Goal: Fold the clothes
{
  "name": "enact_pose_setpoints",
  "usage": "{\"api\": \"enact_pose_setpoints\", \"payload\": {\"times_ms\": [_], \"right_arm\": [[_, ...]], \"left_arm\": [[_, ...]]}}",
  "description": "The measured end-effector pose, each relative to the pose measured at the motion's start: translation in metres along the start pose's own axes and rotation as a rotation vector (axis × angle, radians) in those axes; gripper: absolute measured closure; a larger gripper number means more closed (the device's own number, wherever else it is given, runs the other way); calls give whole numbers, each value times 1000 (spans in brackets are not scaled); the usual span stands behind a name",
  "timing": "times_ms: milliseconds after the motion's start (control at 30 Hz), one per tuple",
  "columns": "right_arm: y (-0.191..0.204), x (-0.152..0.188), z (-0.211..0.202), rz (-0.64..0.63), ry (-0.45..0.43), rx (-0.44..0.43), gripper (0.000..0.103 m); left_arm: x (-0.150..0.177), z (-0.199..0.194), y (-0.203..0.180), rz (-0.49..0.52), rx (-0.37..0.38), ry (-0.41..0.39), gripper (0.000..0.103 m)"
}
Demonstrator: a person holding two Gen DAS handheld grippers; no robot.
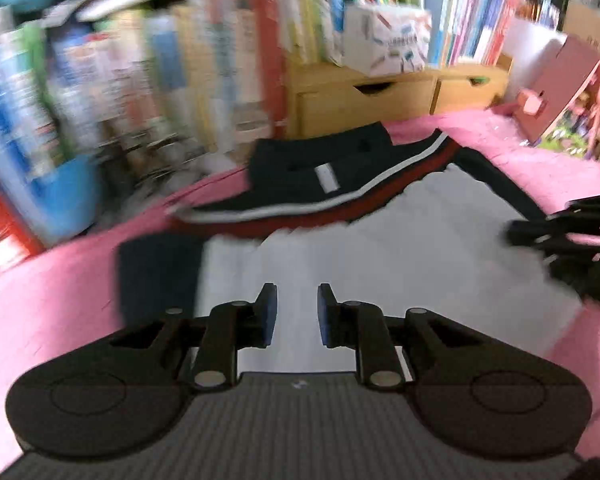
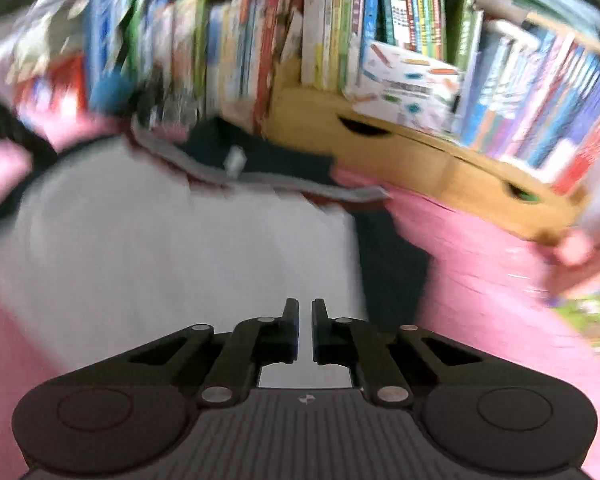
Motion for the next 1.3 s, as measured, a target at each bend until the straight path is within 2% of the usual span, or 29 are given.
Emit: {"api": "enact_pose_setpoints", "payload": {"times_ms": [67,133,200,233,300,400,500,600,633,733,933,1167,1300], "right_arm": [[23,-18,27,19,-7,-22,95],[30,-36,53,34,-11,-12,95],[22,-39,76,78,9,7,98],[14,-36,87,113,21,8,103],[2,-30,102,168,31,4,103],[-4,-28,103,188,14,-10,103],[-7,-37,98,191,17,11,101],[2,-51,98,131,-31,38,88],[5,-52,104,113,-28,47,87],[5,-50,124,145,-6,55,89],[7,-47,124,153,-25,77,89],[7,-48,125,145,-19,79,89],[11,-54,120,111,14,94,85]], "left_arm": [[-11,34,9,-9,-31,11,82],[-5,46,27,-66,-86,9,80],[2,53,54,-138,-81,-7,82],[5,56,65,-165,-63,-19,82],[8,59,72,-163,-37,-42,82],[7,60,71,-151,-41,-43,82],[-1,62,65,-155,-66,4,82],[-10,67,60,-163,-100,60,82],[-12,68,61,-175,-104,74,81],[-17,70,65,-220,-102,107,81],[-21,75,68,-249,-128,160,81],[-21,75,70,-251,-135,173,81],[-21,76,69,-247,-140,181,80]]}}
Point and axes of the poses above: each gripper's, at about its wrist camera, not at the fingertips, and z roughly the way its jaws point, y to its left, x to its underside, the point moved 3 cm from there along z, roughly the way its jaws point, and after that the axes turned 11 degrees about x, right-handed, at the moved point
